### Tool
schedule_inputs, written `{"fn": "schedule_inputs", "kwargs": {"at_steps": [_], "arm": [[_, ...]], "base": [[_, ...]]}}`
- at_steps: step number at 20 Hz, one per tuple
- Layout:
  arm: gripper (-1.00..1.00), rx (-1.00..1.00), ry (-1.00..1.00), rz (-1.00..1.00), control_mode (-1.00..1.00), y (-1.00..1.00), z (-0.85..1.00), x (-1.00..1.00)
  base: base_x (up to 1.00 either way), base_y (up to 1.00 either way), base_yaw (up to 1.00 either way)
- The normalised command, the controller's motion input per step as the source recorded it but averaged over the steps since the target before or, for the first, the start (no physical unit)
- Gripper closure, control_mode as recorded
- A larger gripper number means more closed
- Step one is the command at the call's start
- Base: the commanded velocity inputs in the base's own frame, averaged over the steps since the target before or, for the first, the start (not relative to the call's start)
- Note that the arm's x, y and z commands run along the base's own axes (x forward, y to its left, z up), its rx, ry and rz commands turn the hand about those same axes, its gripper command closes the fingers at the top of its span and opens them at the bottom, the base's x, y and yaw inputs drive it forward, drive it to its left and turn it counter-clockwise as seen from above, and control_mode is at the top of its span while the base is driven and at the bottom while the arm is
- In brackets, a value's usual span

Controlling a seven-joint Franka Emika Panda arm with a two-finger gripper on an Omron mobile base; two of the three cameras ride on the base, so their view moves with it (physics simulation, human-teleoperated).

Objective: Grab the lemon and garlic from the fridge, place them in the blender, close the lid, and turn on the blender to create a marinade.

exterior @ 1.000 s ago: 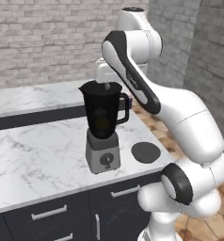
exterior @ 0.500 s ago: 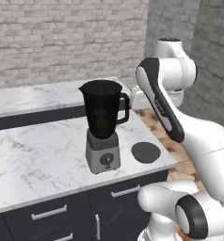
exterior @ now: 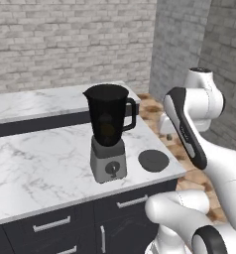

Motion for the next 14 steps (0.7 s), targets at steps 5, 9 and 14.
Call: {"fn": "schedule_inputs", "kwargs": {"at_steps": [5, 9, 14], "arm": [[-1.00, -0.01, 0.04, 0.02, -1.00, 0.07, -0.03, 0.10], [-1.00, 0.00, 0.00, 0.24, -1.00, -0.21, -0.17, 0.07], [-1.00, 0.00, 0.00, 0.27, -1.00, -0.05, -0.51, 0.40]], "base": [[0.00, 0.00, 0.00], [0.00, 0.00, 0.00], [0.00, 0.00, 0.00]]}}
